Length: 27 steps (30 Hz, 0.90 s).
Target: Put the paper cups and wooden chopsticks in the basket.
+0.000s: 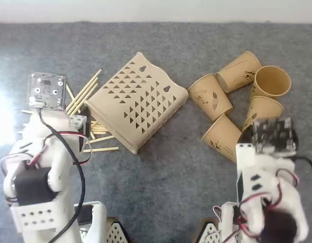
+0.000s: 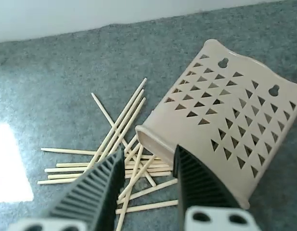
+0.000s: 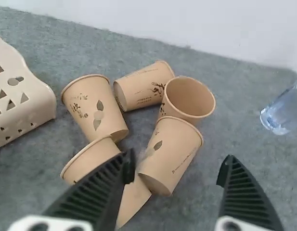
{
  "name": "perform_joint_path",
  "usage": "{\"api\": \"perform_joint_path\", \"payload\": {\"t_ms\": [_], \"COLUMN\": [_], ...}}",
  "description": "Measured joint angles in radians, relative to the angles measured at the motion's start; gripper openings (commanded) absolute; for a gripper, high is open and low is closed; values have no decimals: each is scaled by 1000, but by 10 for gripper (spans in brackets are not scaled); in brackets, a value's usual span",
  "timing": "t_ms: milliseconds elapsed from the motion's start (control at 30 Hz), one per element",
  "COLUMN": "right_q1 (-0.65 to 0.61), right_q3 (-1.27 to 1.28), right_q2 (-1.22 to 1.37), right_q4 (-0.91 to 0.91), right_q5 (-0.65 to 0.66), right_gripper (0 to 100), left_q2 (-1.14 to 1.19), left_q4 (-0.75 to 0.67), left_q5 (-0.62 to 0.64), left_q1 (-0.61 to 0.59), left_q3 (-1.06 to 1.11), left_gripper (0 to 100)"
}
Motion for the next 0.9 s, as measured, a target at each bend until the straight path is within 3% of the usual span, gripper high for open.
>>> {"api": "perform_joint_path", "payload": {"t_ms": [267, 500, 600, 900], "right_q1": [-129, -311, -393, -463], "right_q3": [-400, -838, -999, -1079], "right_q2": [387, 819, 964, 1293], "right_q4": [167, 393, 410, 359], "right_q5": [-17, -17, -17, 34], "right_gripper": [284, 284, 284, 284], "left_q2": [14, 14, 15, 15], "left_q4": [-17, -322, -420, -582], "left_q5": [0, 0, 0, 0], "left_q1": [29, 29, 29, 29], "left_q3": [218, 600, 717, 898], "left_gripper": [160, 160, 160, 159]}}
